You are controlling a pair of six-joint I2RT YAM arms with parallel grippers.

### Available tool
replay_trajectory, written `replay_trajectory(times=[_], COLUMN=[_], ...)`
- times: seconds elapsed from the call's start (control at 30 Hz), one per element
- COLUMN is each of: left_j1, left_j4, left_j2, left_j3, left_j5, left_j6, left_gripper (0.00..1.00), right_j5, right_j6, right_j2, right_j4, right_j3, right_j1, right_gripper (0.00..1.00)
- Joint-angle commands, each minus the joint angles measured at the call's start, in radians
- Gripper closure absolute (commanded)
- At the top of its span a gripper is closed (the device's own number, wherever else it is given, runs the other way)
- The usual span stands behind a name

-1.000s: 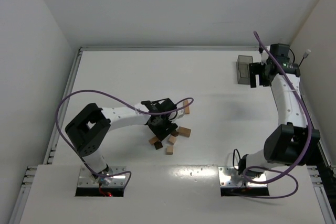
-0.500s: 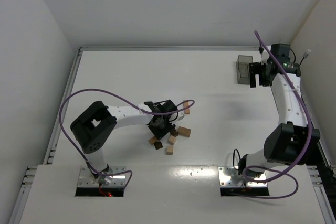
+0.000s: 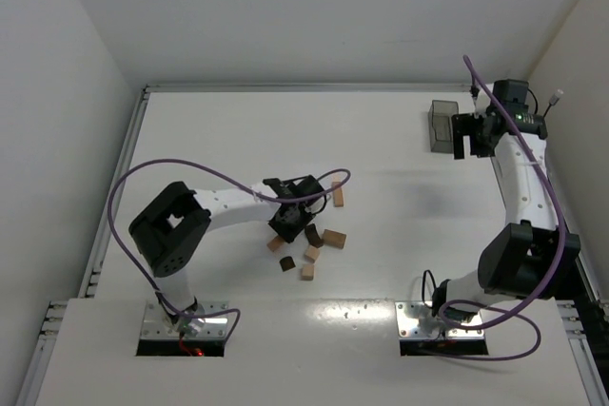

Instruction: Build the wood block tower

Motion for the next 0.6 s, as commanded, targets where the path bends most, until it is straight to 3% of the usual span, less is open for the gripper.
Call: replay_trajectory(times=[0.0, 0.13, 0.33, 0.57], left_j1=[0.021, 0.059, 0.102, 0.124], left_j4=[-0.041, -0.124, -0.173, -0.193], left_j2=[-0.034, 0.016, 0.154, 0.283], left_j3=[0.119, 0.271, 0.495, 0.621], left_j5=[-0.169, -0.270, -0.192, -0.091], left_j6=[-0.140, -0.265, -0.285, -0.326], left_gripper=[1.00, 1.00, 1.00, 1.00], right_j5=[-0.056, -0.097, -0.175, -0.289], right_j6=[0.024, 0.033, 0.053, 0.142], right_j2=[0.003, -0.016, -0.043, -0.053], right_j4=[-0.013, -0.032, -0.043, -0.043], right_j3=[0.018, -0.007, -0.059, -0.107], right_j1=[-0.004, -0.004, -0.013, -0.044], right_gripper=[0.15, 0.15, 0.15, 0.15])
